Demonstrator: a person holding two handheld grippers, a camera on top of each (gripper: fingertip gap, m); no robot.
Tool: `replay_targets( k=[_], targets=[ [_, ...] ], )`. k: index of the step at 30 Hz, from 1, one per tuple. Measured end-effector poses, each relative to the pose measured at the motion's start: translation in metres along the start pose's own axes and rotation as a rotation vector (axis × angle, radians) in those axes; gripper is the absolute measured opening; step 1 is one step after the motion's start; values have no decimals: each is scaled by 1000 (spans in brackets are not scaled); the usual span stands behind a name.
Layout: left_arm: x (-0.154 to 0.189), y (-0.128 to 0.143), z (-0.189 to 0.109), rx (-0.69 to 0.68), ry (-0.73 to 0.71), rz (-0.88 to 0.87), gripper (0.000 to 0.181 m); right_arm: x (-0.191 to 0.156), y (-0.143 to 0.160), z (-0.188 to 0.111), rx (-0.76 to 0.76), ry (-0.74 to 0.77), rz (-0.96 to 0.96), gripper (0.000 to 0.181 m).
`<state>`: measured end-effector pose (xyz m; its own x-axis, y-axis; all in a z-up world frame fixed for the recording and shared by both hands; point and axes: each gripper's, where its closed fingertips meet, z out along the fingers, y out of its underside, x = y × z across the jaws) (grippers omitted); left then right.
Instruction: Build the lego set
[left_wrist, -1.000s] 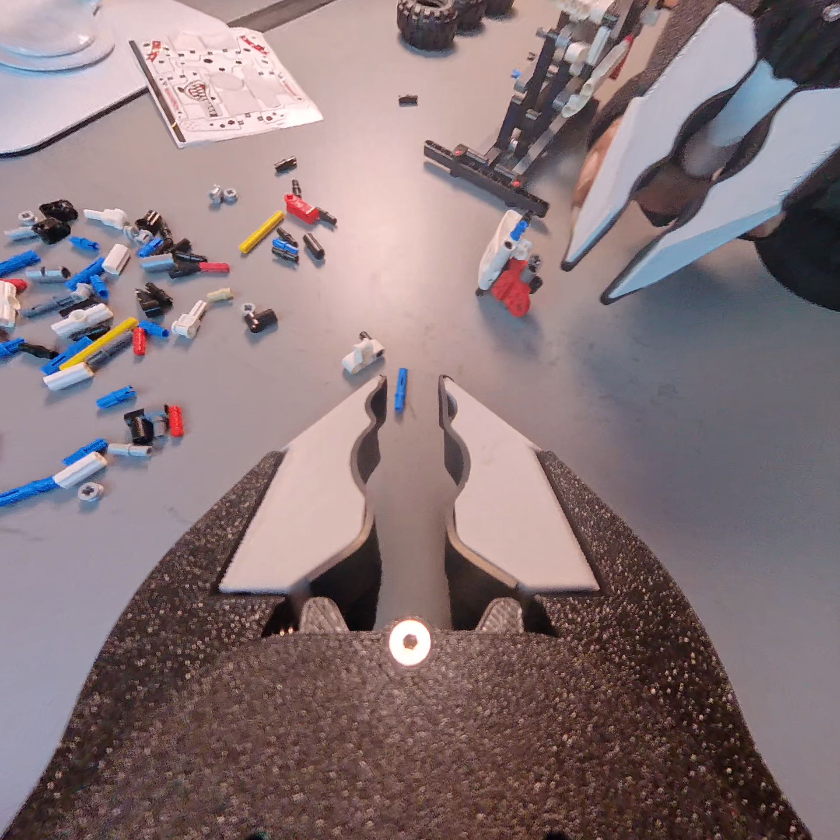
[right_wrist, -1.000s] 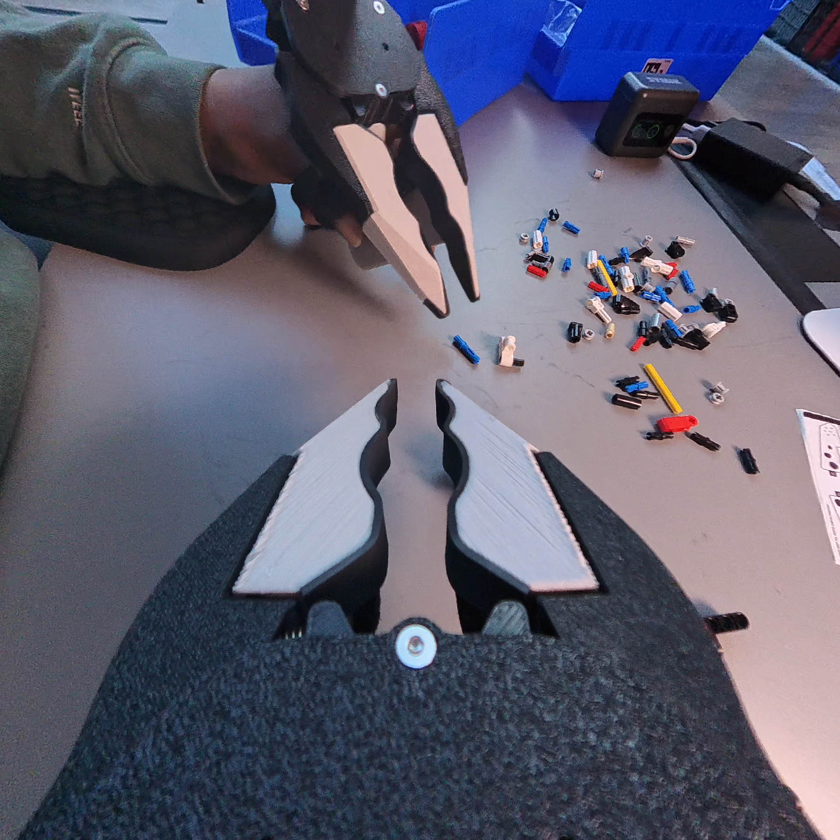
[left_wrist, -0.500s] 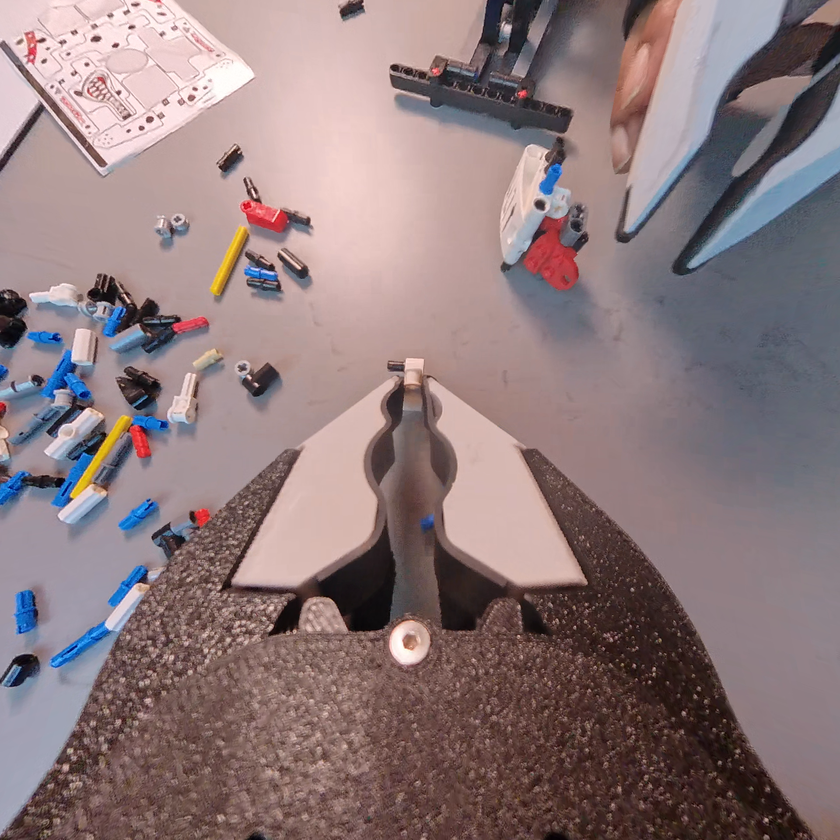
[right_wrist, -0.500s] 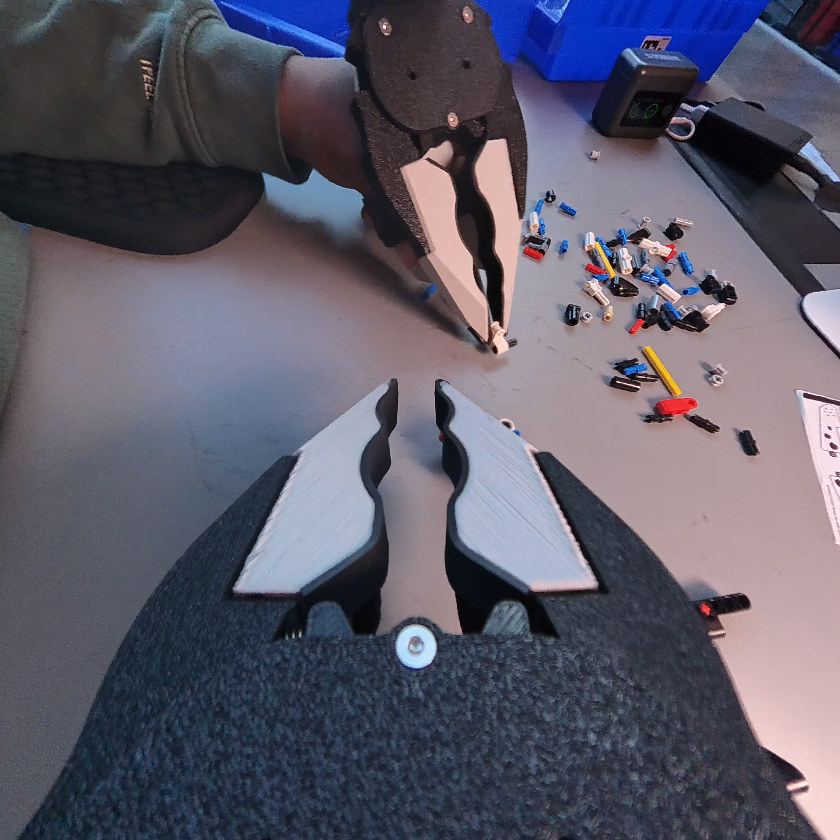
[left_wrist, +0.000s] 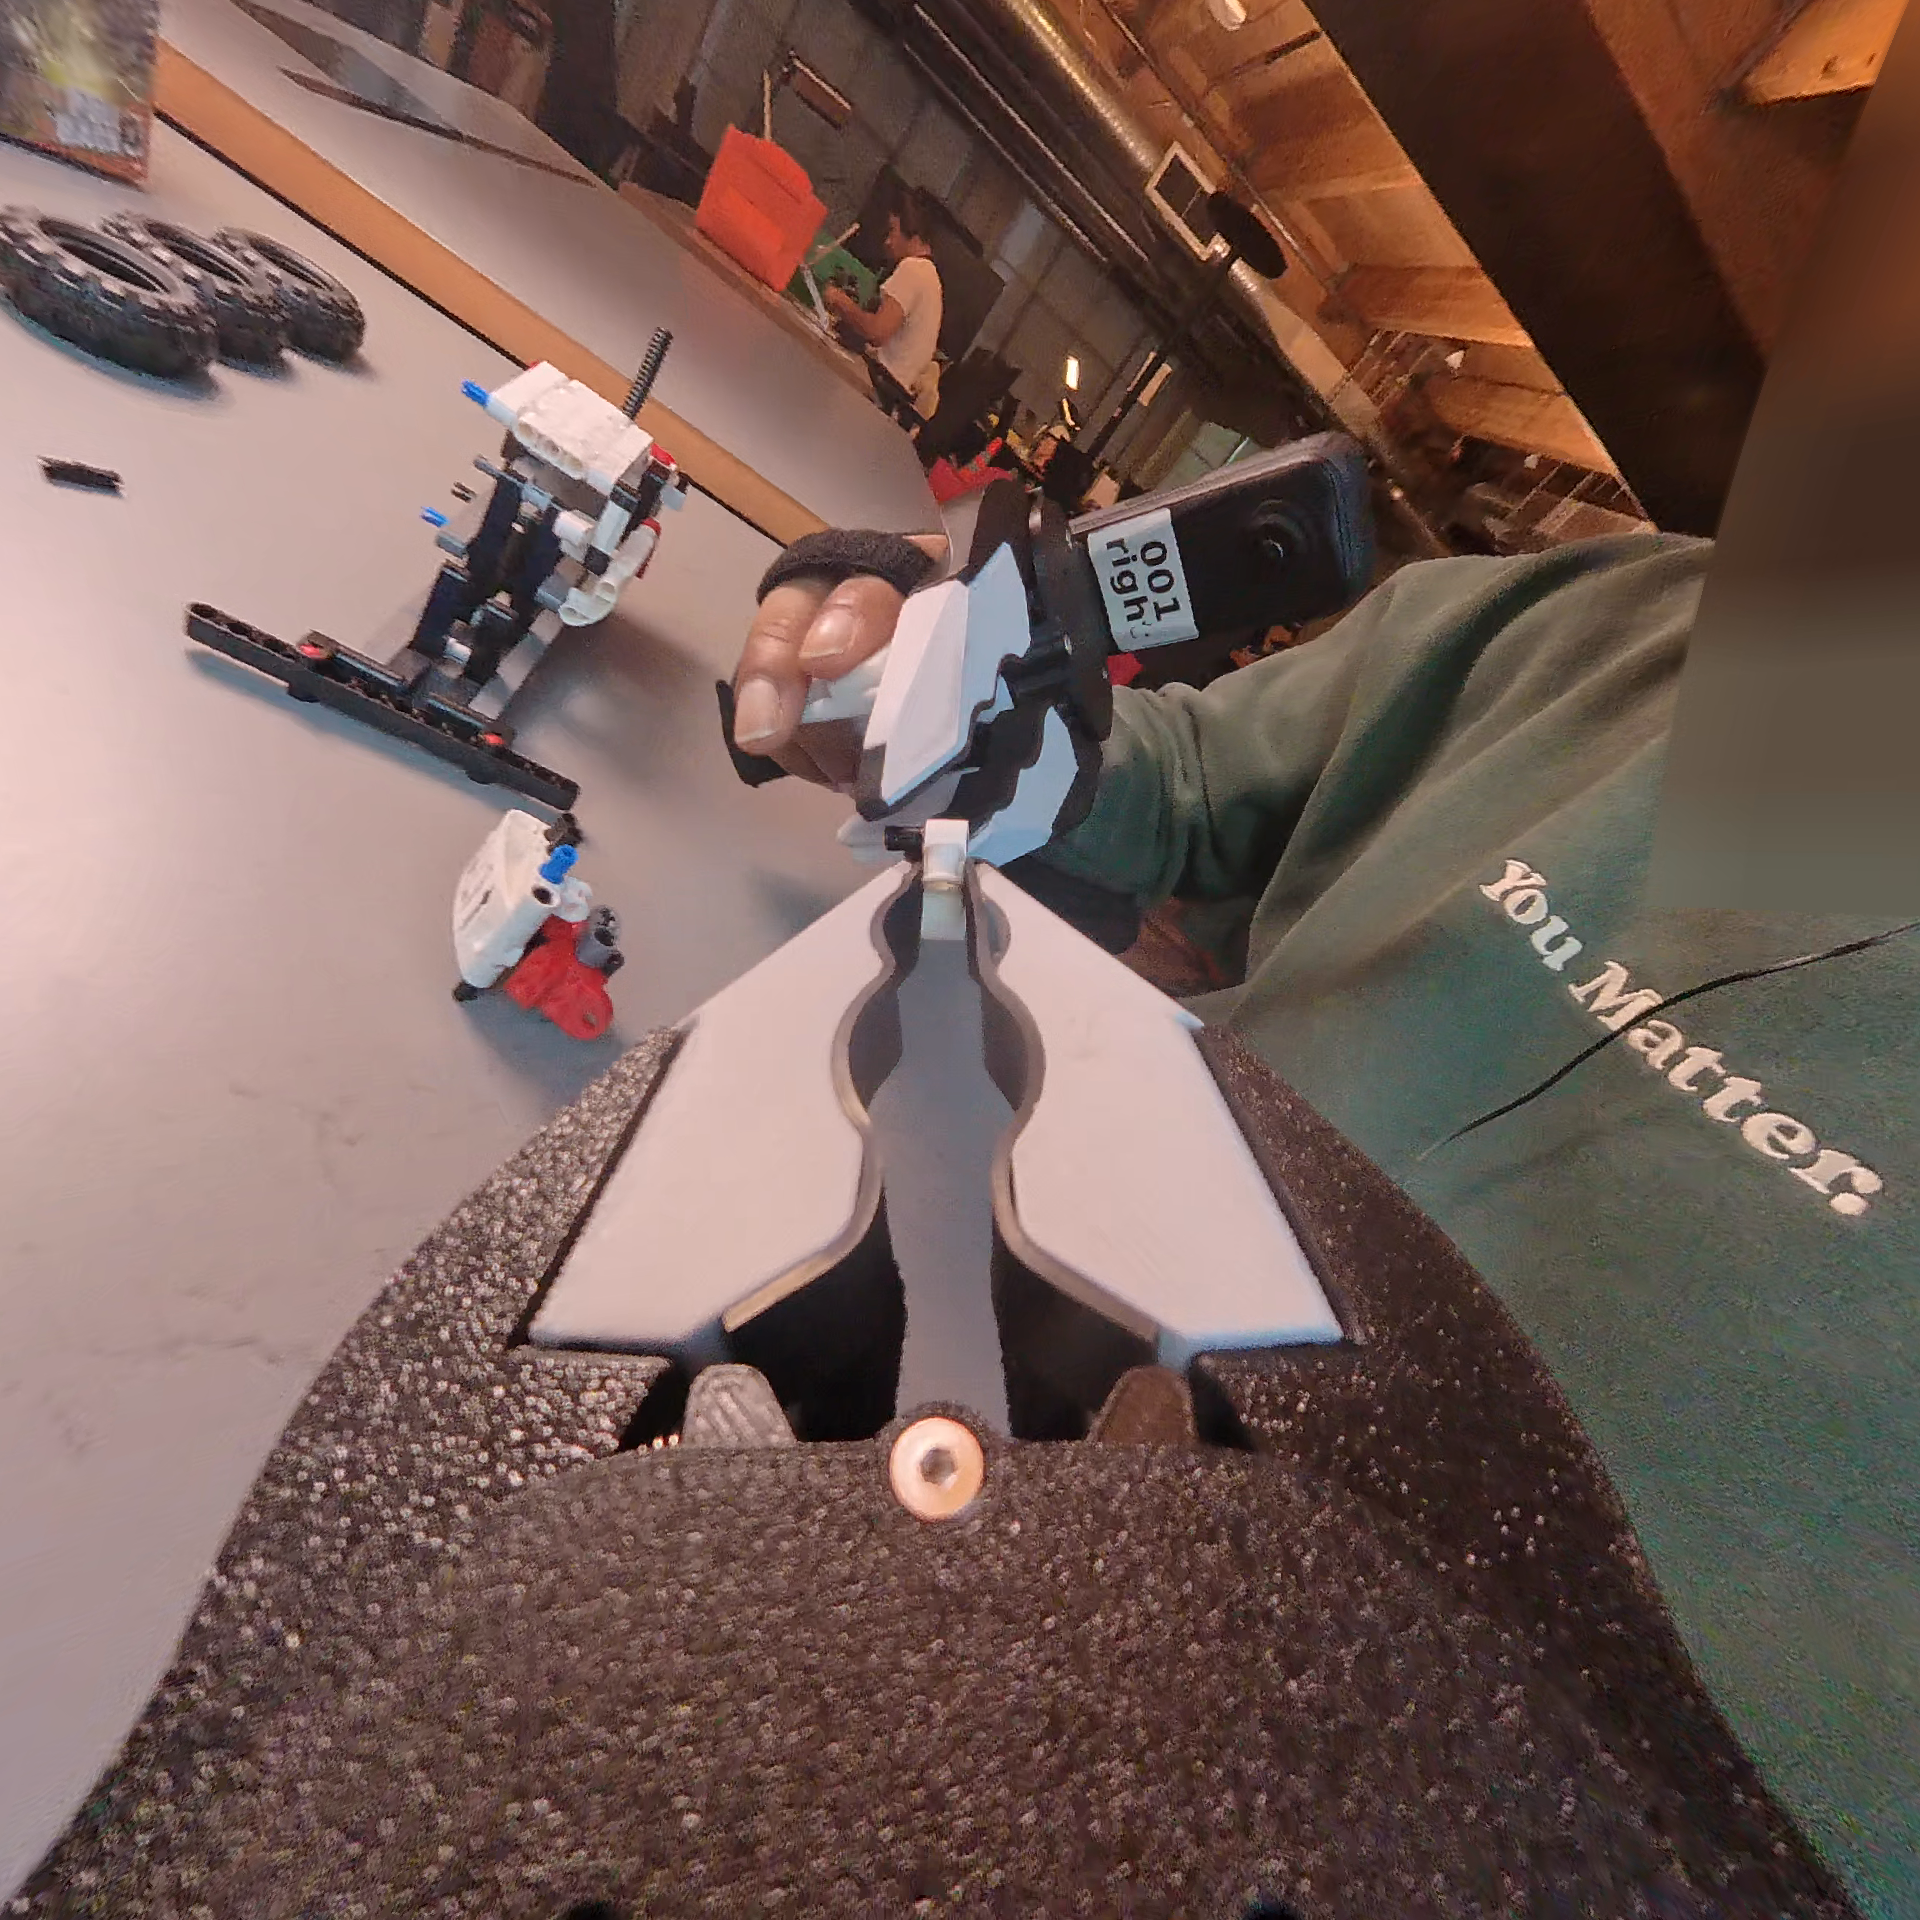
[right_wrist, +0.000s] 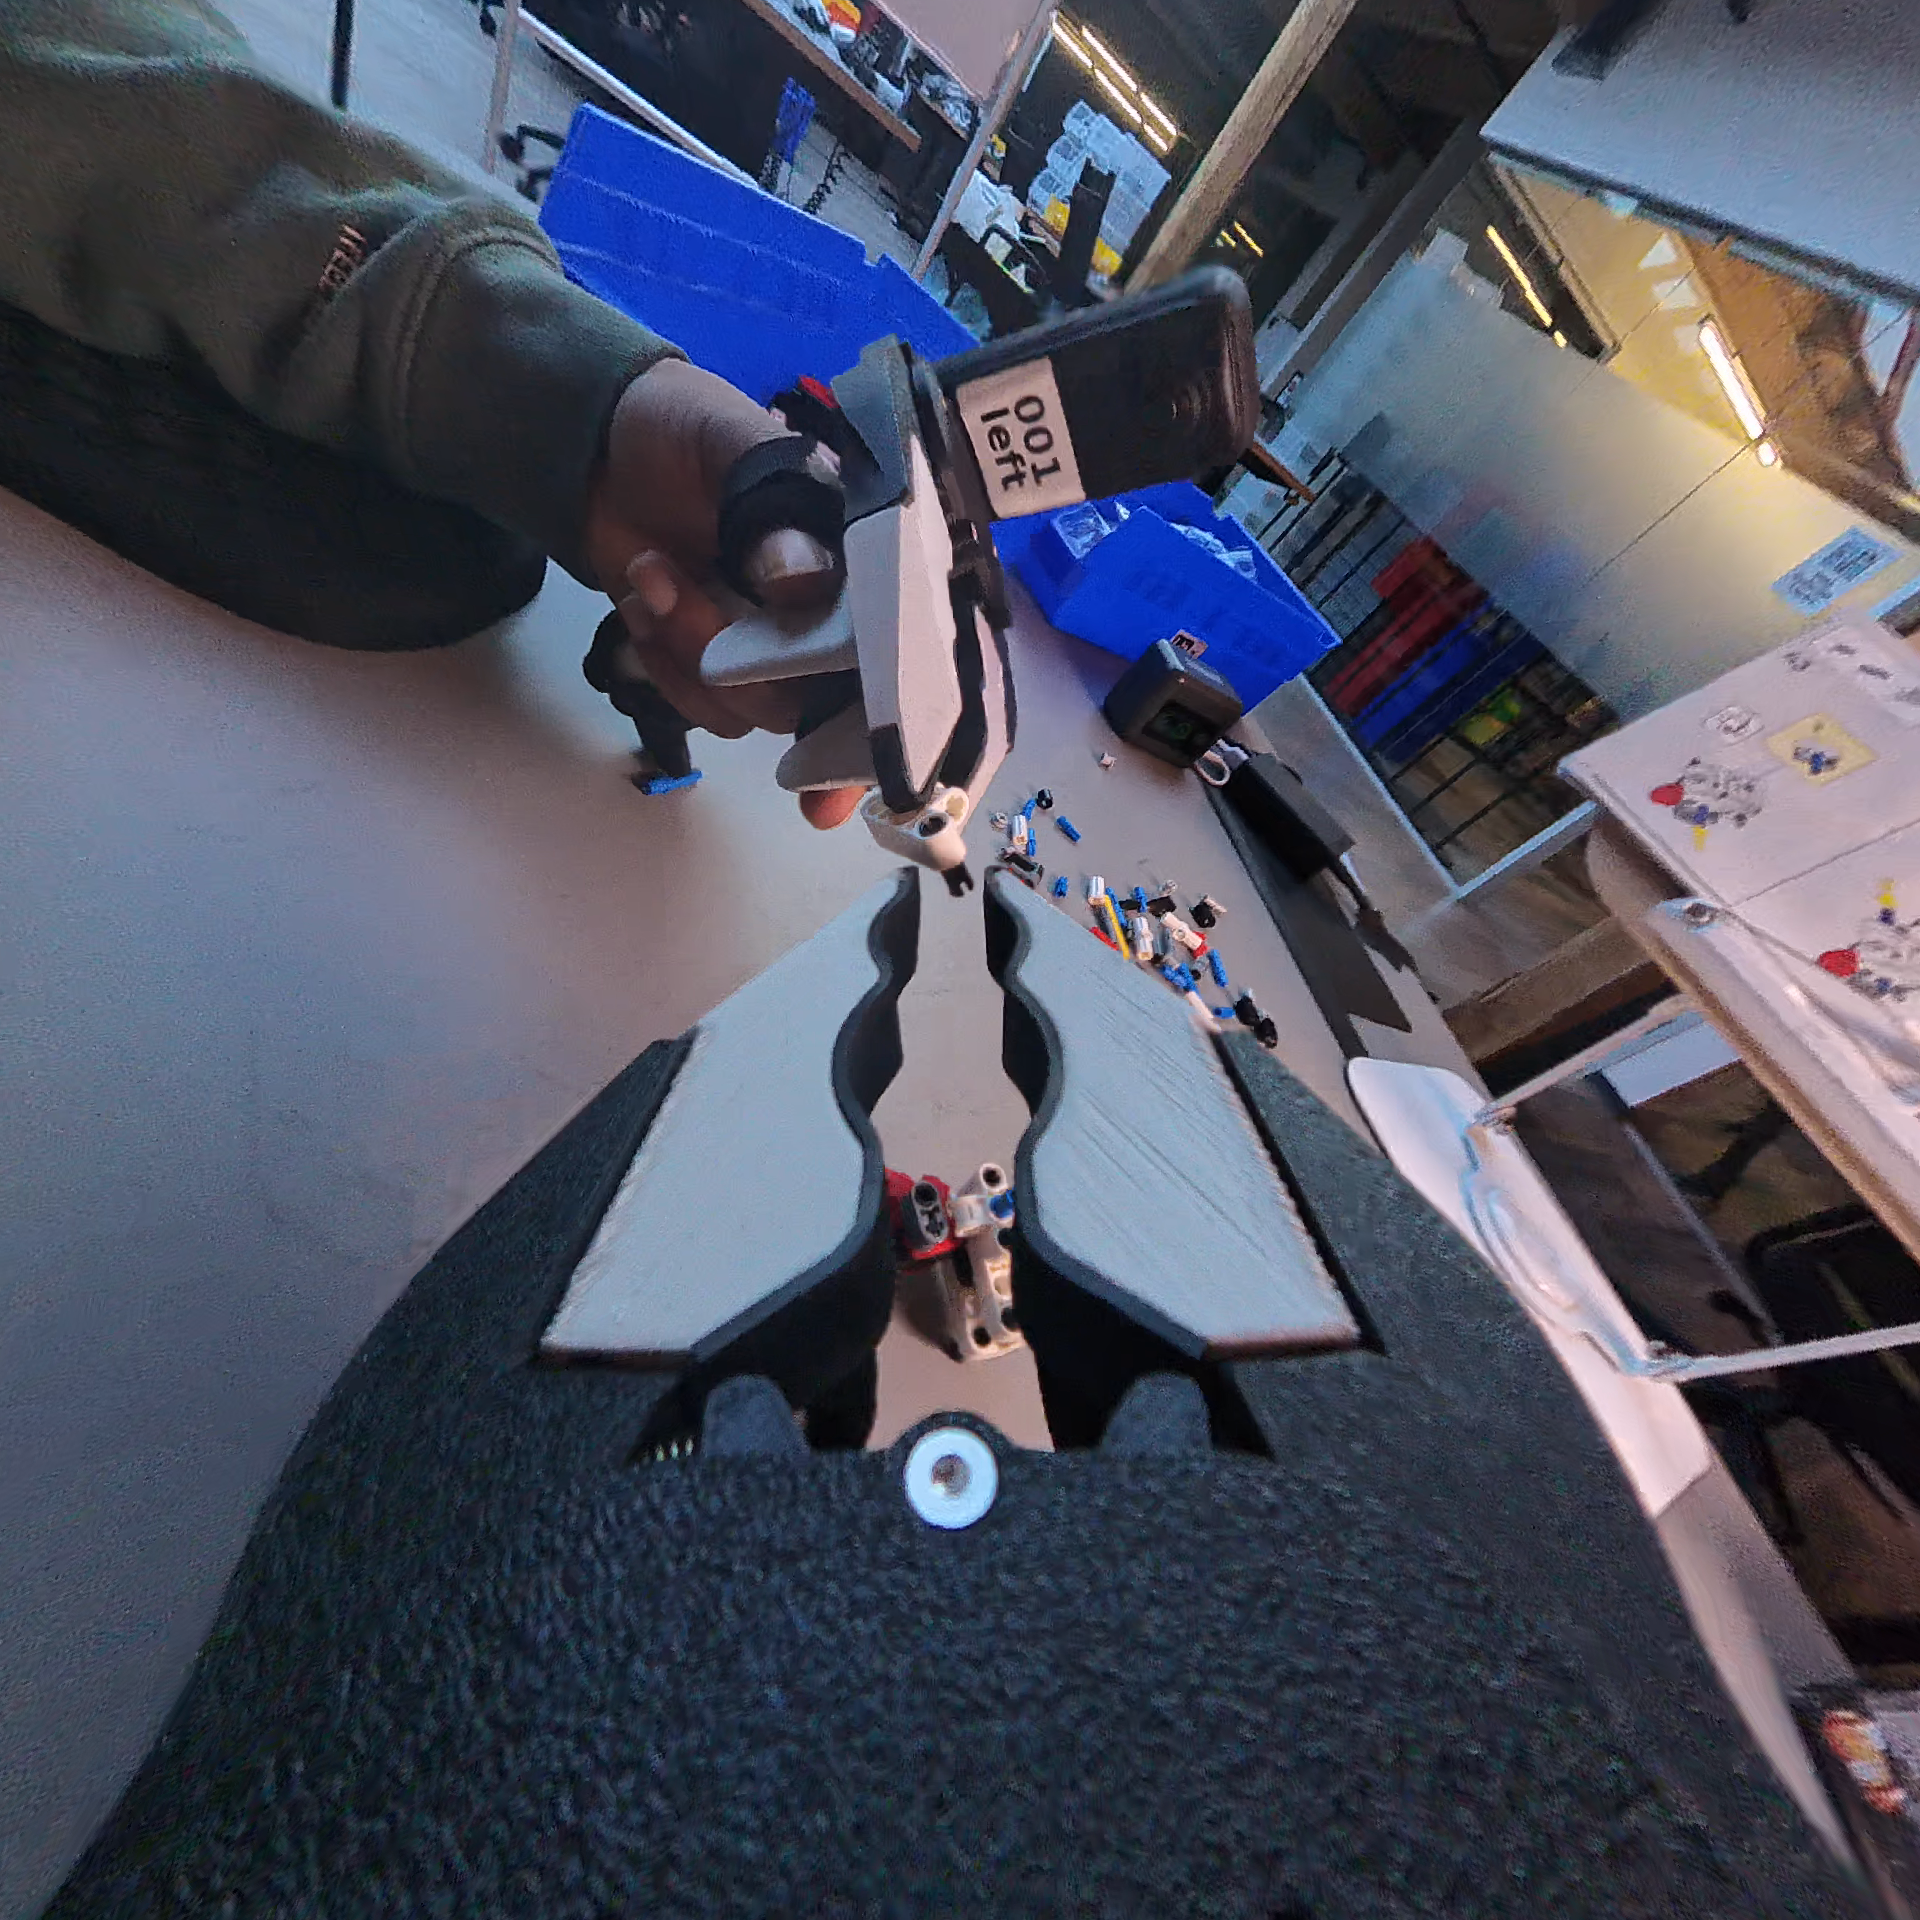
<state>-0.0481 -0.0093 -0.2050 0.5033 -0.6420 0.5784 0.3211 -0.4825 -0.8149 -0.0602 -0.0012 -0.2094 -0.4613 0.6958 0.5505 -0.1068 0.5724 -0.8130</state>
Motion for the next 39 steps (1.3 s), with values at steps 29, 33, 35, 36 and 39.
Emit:
replay_targets(
  k=[29, 33, 35, 36, 39],
  targets=[
    [21, -9, -7, 54, 102, -58, 7, -16, 22, 3, -192, -133, -63, 3],
    [-4, -4, -18, 4, -98, 45, 7, -29, 44, 1, -263, -203, 77, 4],
    [-27, 14, -18, -150, -287, 183, 7, -29, 49, 2, -273, -210, 89, 4],
    [-36, 23, -18, -226, -370, 263, 7, -30, 52, 1, -284, -221, 104, 4],
    [-57, 51, -16, -441, -530, 439, 8, -31, 60, -1, -310, -232, 130, 4]
  ],
)
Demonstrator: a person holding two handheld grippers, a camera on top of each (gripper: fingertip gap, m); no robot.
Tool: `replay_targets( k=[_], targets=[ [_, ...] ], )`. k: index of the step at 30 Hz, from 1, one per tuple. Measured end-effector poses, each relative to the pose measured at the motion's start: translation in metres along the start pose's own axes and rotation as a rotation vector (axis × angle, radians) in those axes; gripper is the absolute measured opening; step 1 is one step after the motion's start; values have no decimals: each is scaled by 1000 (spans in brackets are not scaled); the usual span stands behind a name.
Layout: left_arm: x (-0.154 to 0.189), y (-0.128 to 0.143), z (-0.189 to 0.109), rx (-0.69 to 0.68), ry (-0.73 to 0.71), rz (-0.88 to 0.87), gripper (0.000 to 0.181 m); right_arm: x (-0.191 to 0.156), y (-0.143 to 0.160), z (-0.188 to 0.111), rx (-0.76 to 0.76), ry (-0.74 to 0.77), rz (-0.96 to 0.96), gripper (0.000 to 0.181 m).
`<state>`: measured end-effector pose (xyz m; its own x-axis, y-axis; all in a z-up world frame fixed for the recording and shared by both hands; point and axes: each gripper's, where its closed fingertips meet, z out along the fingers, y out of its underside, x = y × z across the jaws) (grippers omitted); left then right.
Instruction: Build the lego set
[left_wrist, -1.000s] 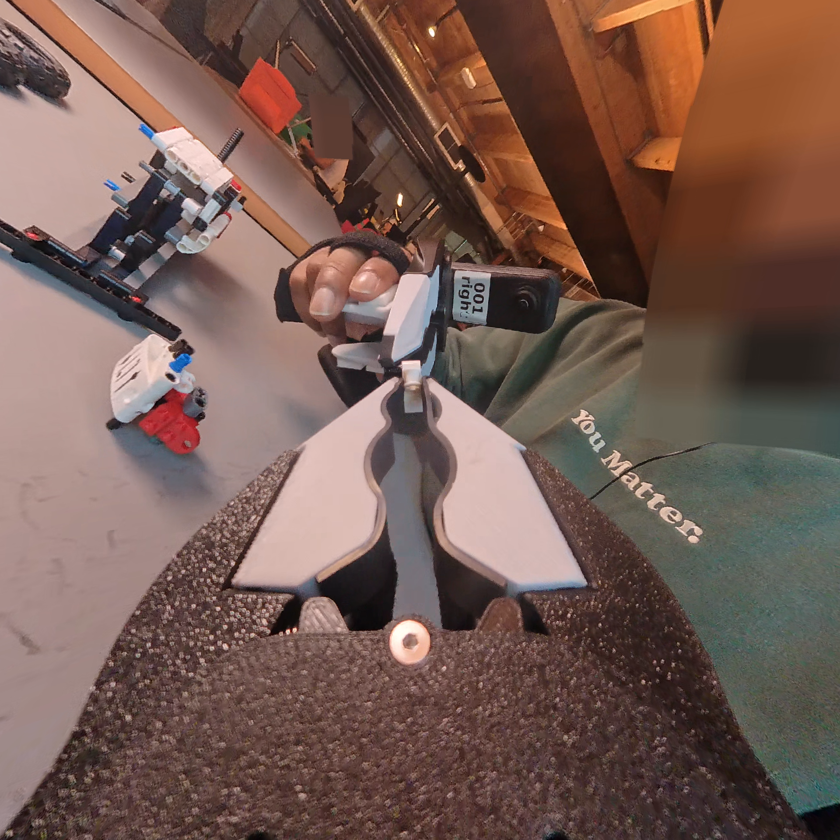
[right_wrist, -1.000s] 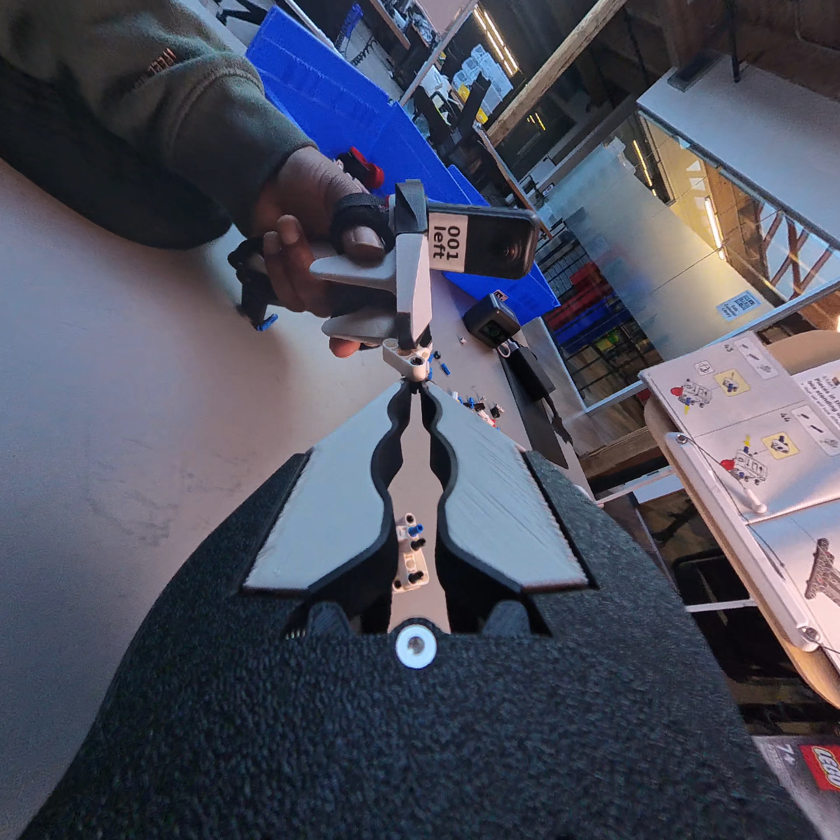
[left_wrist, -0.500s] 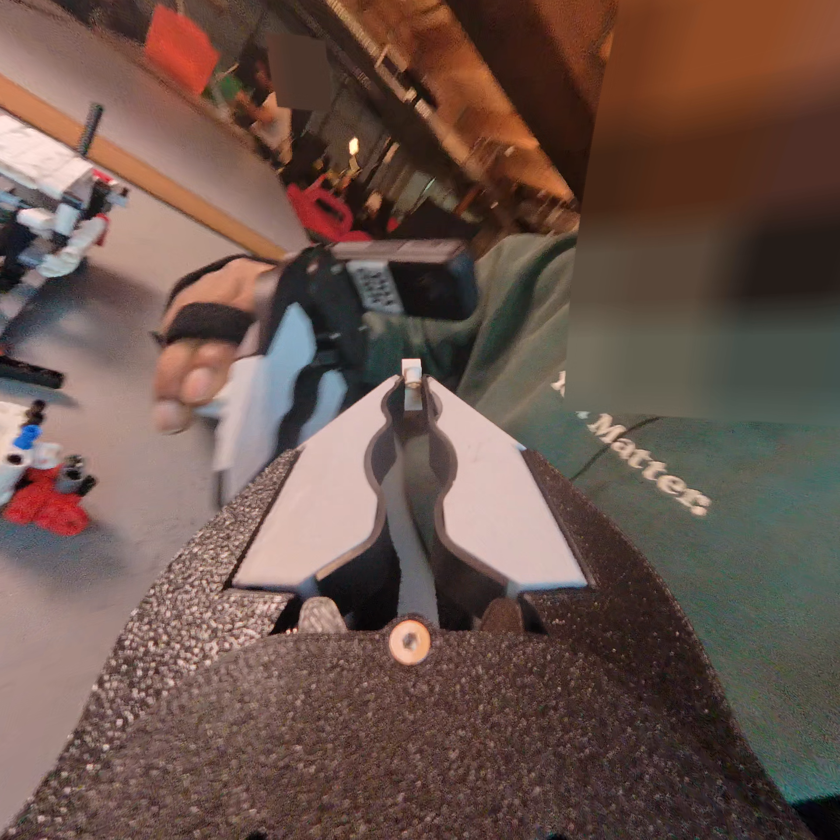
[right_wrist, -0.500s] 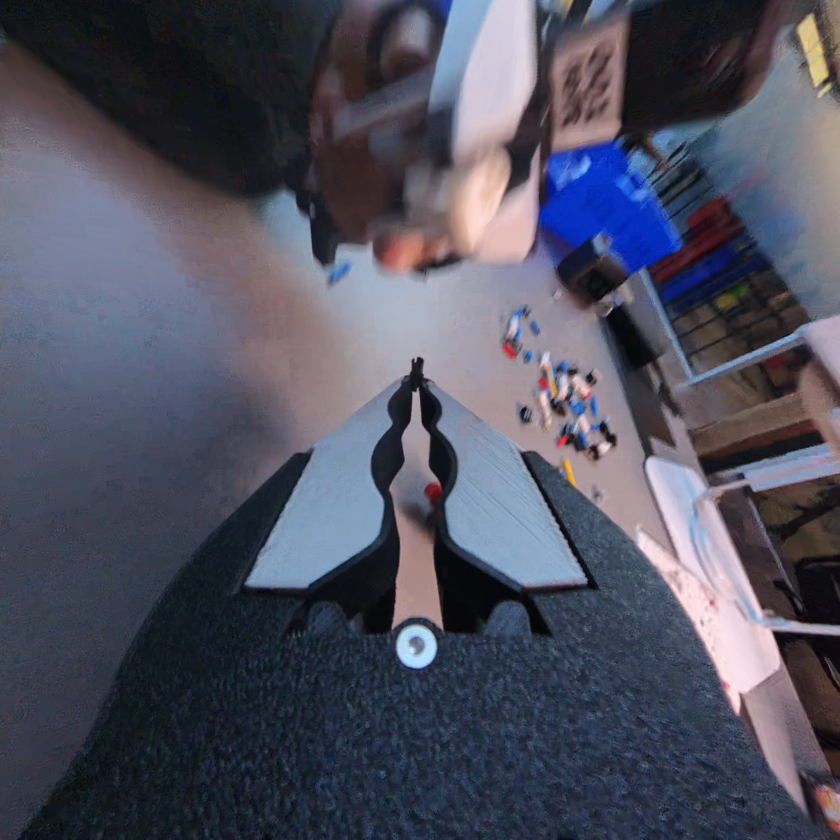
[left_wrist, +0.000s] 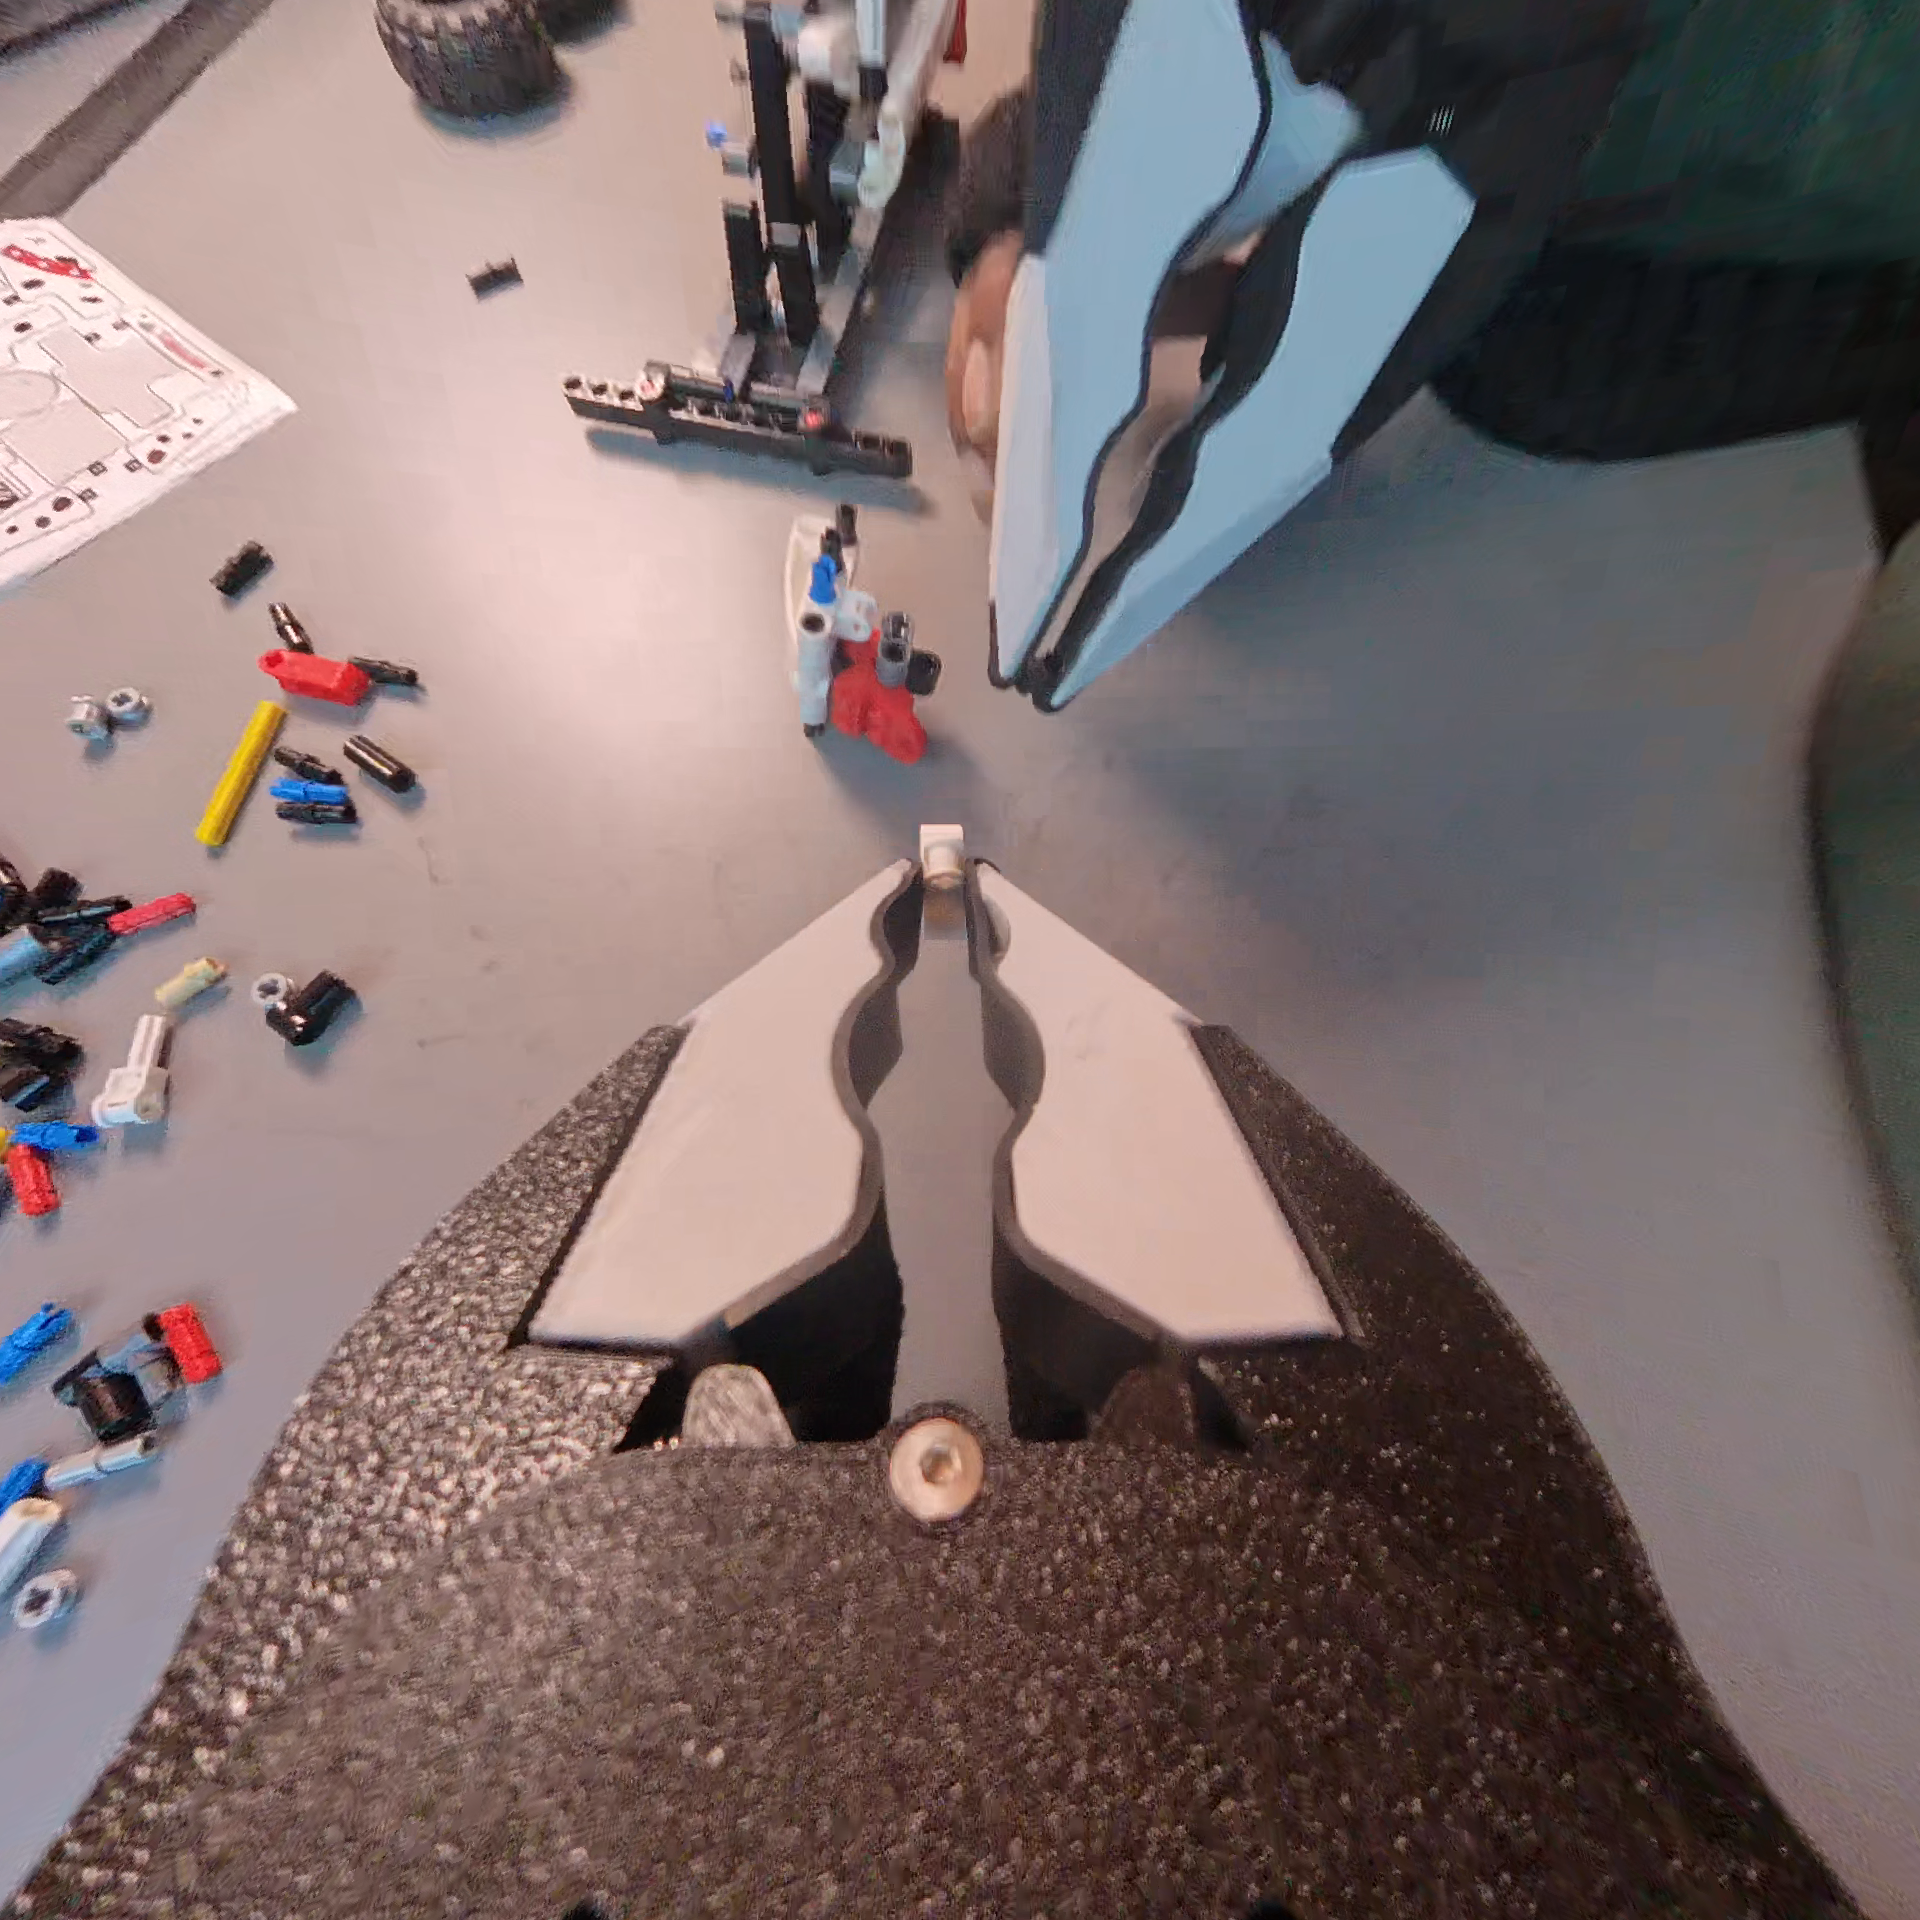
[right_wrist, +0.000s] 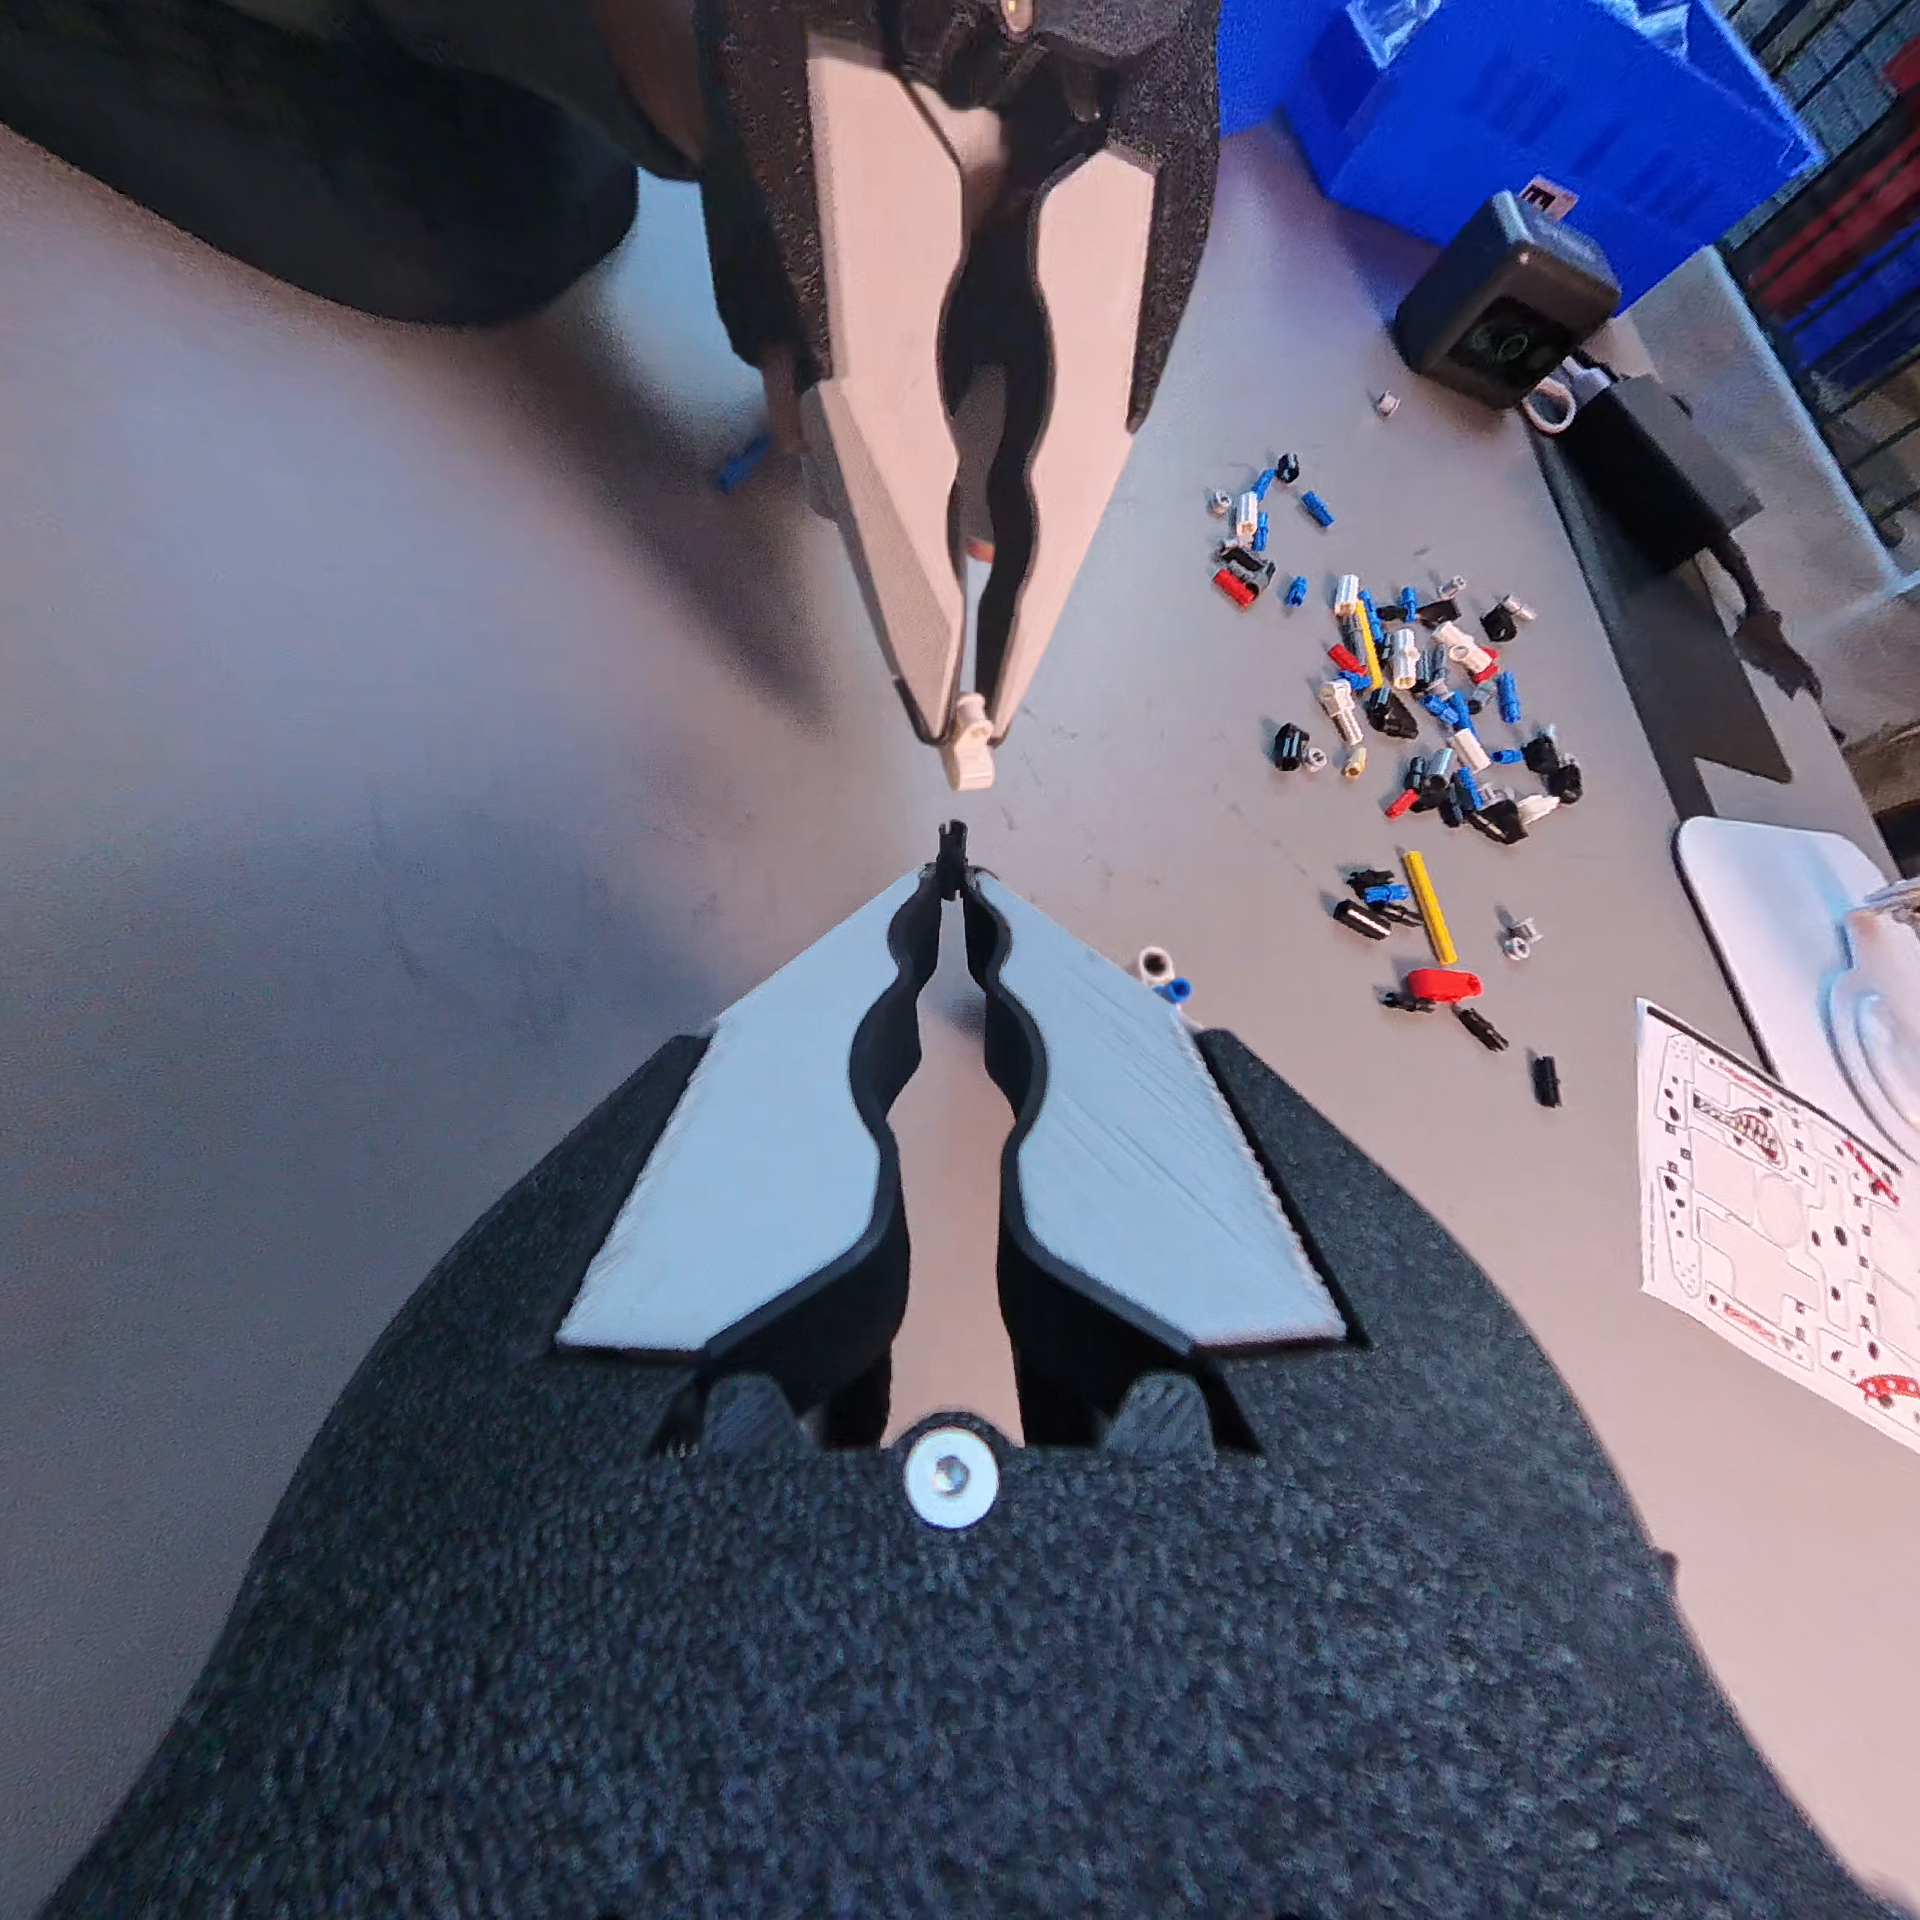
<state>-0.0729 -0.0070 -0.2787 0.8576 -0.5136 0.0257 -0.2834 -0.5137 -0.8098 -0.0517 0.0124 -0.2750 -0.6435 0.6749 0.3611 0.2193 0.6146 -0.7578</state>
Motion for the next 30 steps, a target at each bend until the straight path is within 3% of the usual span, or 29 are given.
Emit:
replay_targets(
  k=[5, 9, 14, 23, 30],
  targets=[
    [-14, 26, 16, -189, -190, 209, 7, -8, 22, 5, -101, -37, -19, 4],
    [-15, 30, 19, -225, -232, 288, 8, -11, 40, 8, -214, -28, -90, 4],
    [-14, 32, 18, -204, -193, 241, 8, -15, 41, 6, -217, -71, -10, 6],
    [14, 19, 7, -72, 85, 60, 20, -19, 41, -3, -181, -150, 90, 20],
    [1, 29, 8, -119, 45, 6, 21, 32, 26, -26, -88, 43, 192, 20]
  ],
)
